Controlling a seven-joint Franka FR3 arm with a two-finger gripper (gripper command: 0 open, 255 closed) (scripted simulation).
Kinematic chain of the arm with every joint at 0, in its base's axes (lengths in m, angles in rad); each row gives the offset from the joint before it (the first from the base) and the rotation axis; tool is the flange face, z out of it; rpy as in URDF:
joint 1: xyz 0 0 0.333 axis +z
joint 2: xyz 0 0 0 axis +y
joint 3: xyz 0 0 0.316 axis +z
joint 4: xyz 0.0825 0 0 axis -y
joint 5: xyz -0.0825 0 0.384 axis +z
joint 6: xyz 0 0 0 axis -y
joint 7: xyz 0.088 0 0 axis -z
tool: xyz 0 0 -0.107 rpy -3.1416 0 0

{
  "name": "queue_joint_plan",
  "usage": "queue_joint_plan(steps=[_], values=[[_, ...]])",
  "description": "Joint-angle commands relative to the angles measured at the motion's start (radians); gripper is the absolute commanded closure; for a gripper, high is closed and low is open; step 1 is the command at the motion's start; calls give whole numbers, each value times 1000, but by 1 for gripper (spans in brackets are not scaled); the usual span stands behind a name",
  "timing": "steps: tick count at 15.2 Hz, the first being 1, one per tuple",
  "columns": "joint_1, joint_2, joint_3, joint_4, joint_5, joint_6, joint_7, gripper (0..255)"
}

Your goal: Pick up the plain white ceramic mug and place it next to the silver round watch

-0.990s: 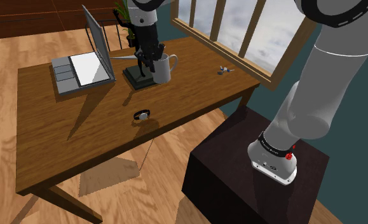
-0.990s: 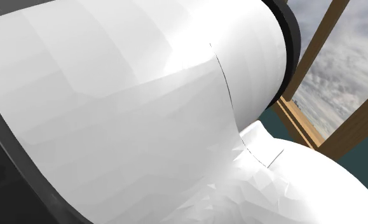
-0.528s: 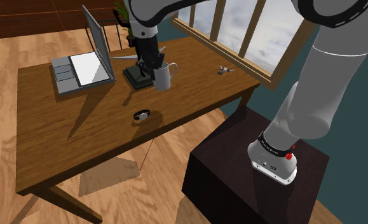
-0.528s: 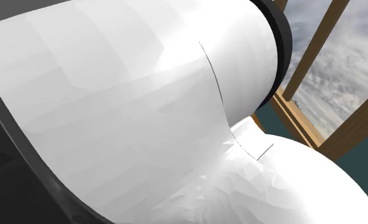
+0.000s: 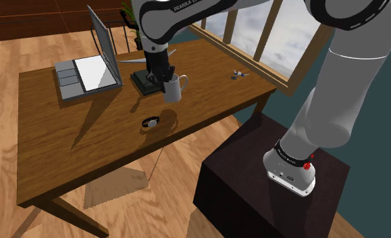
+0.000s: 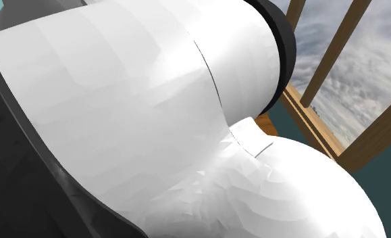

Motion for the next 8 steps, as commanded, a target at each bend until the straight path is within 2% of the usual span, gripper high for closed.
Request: queue_joint_plan(steps=[1,4,8], values=[[1,10,0,-18,-1,28,1,255],[1,26,-1,-37,-3,64,2,255],[2,28,-1,-39,-4,67,2,255]])
